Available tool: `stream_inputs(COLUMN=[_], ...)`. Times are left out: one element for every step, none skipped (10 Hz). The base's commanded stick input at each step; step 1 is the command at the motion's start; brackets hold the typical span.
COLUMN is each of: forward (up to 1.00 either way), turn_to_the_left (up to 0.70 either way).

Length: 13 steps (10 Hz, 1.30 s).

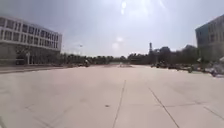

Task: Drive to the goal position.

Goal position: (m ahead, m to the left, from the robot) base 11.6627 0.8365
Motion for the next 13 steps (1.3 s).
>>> stream_inputs(forward=[0.7, 0.7, 0.7, 0.7, 0.7, 0.7, 0.7, 0.7, 0.7, 0.7, 0.7, 0.7, 0.7], turn_to_the_left=[0.0, 0.0, 0.0, 0.0, 0.0, 0.0, 0.0, 0.0, 0.0, 0.0, 0.0, 0.0, 0.0])
